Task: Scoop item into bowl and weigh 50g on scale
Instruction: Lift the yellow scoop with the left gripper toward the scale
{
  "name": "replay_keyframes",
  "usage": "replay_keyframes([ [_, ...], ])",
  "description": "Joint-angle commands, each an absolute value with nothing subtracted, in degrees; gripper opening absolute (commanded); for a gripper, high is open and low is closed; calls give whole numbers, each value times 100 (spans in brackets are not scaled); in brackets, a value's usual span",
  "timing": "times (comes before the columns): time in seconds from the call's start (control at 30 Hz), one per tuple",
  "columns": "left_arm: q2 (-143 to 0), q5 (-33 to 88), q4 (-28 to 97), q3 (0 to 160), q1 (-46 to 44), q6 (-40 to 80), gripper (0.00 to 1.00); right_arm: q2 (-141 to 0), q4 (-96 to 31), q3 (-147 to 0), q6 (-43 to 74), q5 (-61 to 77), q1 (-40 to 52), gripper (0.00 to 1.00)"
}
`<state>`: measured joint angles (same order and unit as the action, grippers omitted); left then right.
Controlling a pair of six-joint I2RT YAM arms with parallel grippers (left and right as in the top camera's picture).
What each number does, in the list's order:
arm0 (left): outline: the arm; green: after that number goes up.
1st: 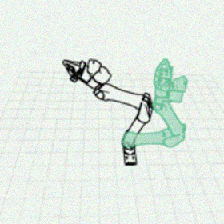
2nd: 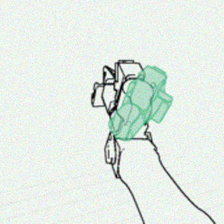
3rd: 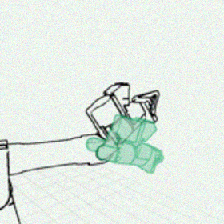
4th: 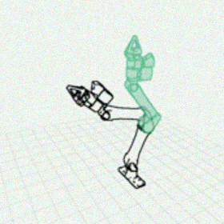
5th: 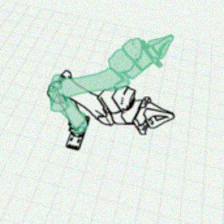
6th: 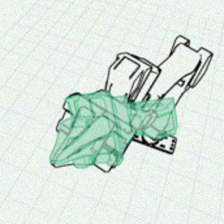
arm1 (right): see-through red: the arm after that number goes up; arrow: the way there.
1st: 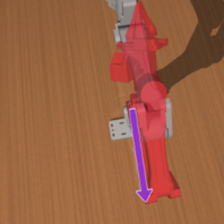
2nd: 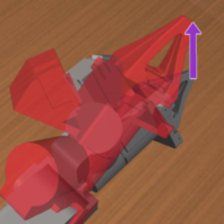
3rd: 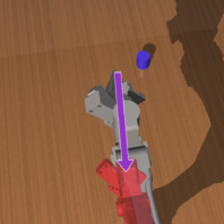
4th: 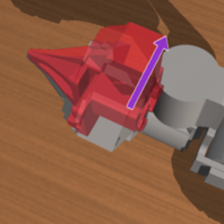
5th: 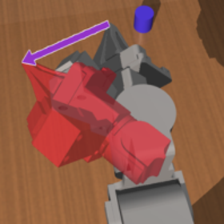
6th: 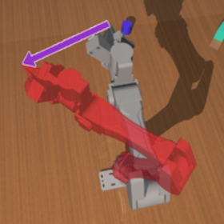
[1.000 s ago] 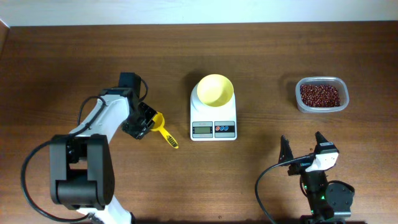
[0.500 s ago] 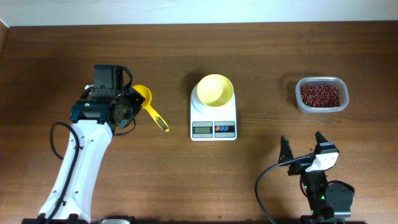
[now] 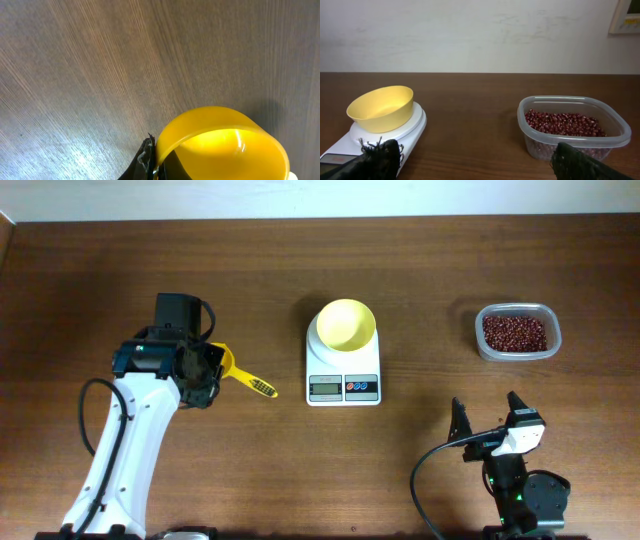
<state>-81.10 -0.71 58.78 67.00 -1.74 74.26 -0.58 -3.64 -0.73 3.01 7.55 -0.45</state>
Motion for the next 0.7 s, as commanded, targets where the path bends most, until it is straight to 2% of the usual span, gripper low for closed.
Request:
replay_keyframes([
  [0.0, -8025, -154, 5876, 6764, -148, 7634, 0, -21, -360, -32, 491, 1024, -71, 99],
  [0.07, -8025, -154, 5857, 6764, -148, 7634, 0, -21, -357, -32, 1514, 1140, -71, 99],
  [0.27, -8027, 40, 5861, 6764, -169, 7634, 0, -21, -353, -32, 1553, 1050, -73, 99],
  [0.33, -8027, 40, 5861, 6764, -460, 7644, 0, -21, -316, -32, 1553, 1549, -71, 99],
  [0.47, -8027, 21, 5861, 6764, -1149, 8464, 0, -21, -316, -32, 1551, 1542, -73, 99],
  [0.67, -8027, -139, 5905, 6766, -1863, 8462, 0, -21, -316, -32, 1551, 1542, -73, 99],
])
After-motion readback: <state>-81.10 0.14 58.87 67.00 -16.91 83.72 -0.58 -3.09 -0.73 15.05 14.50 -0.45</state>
